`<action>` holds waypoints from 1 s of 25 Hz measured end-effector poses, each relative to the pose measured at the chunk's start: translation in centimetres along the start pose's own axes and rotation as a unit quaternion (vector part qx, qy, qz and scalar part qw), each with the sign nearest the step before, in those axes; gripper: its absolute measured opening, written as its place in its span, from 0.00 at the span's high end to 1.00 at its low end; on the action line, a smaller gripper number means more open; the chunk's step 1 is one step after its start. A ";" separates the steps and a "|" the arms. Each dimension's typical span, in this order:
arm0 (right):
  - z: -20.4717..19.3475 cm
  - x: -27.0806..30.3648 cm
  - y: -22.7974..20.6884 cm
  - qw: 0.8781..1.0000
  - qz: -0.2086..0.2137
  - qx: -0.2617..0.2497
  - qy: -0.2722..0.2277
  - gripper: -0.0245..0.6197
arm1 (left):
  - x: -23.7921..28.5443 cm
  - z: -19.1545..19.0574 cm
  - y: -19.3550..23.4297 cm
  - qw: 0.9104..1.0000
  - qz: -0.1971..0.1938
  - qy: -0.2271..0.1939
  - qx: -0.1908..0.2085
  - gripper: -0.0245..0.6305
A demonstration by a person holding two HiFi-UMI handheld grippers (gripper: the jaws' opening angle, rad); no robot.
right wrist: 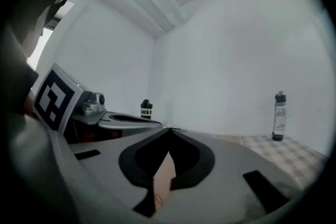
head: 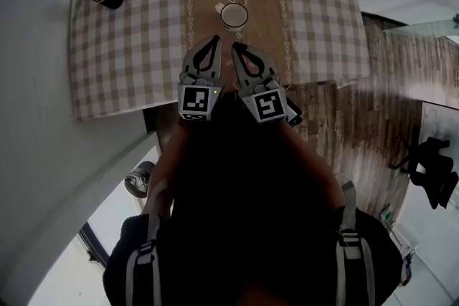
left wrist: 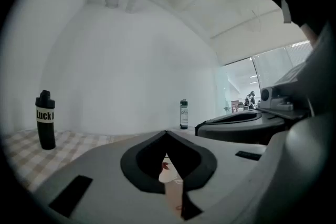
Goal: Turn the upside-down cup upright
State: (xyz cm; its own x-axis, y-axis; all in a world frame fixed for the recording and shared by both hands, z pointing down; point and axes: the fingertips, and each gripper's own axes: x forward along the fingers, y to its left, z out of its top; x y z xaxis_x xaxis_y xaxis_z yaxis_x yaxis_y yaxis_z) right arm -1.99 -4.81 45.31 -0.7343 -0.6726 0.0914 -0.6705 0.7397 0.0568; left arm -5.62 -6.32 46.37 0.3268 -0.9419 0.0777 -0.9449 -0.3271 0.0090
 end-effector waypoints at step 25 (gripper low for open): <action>-1.7 0.7 -2.8 0.999 -0.007 0.021 0.026 0.96 | 2.5 -3.8 1.1 0.999 -0.010 0.038 0.000 0.95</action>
State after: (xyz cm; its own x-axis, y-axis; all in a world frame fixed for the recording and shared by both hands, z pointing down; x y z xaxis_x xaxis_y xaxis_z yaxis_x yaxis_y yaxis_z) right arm -0.46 -7.29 46.91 -0.7186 -0.6807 0.1421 -0.6857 0.7276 0.0178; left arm -5.88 -8.71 50.41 0.3440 -0.9263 0.1536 -0.9380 -0.3466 0.0106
